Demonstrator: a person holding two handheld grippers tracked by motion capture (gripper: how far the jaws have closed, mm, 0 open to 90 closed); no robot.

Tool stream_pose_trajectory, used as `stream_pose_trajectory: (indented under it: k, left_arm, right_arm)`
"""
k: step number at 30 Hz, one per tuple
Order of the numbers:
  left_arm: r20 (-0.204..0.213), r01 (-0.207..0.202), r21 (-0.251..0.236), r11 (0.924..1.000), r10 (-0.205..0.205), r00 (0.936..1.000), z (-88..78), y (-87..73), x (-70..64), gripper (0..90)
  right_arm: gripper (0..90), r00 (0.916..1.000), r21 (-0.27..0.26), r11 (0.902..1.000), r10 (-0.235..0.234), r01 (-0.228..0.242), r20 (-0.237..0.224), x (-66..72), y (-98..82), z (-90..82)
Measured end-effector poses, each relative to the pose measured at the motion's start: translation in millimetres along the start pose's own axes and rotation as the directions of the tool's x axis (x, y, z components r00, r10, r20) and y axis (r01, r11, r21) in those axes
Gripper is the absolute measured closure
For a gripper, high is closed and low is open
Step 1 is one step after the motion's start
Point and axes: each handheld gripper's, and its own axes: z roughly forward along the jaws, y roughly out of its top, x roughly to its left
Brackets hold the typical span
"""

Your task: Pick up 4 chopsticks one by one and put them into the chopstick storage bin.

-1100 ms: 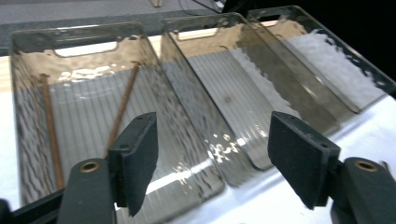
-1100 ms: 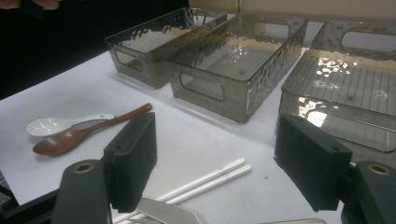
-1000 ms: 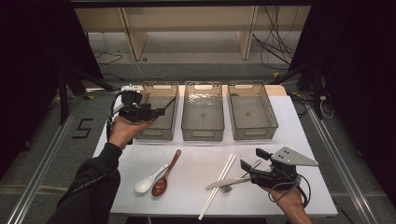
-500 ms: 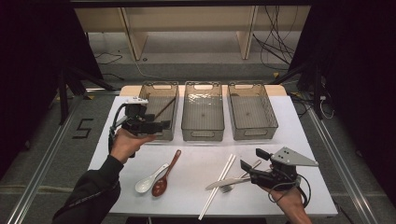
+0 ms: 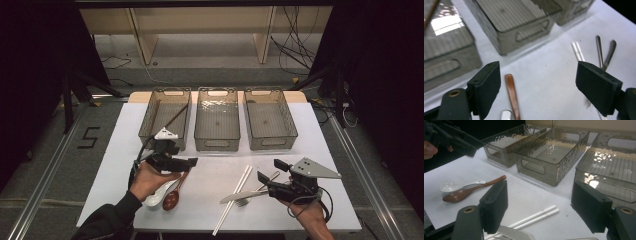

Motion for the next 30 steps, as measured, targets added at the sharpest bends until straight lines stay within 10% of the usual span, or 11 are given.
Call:
stream_pose_trajectory:
  k: [18, 30]
  left_arm:
    - [0.027, -0.043, 0.058, 0.9974, 0.042, 0.9988, 16.7, -28.8, -28.2, 17.7]
    - [0.033, -0.045, 0.031, 0.9985, 0.043, 0.9985, 9.6, -32.2, -24.3, 17.4]
  right_arm:
    - [31.5, 1.0000, 0.040, 0.9992, 0.006, -0.006, 0.005, -0.4, -1.4, 3.7]
    - [70.5, 0.9996, 0.213, 0.9768, -0.024, 0.026, -0.015, -6.1, -8.1, 25.1]
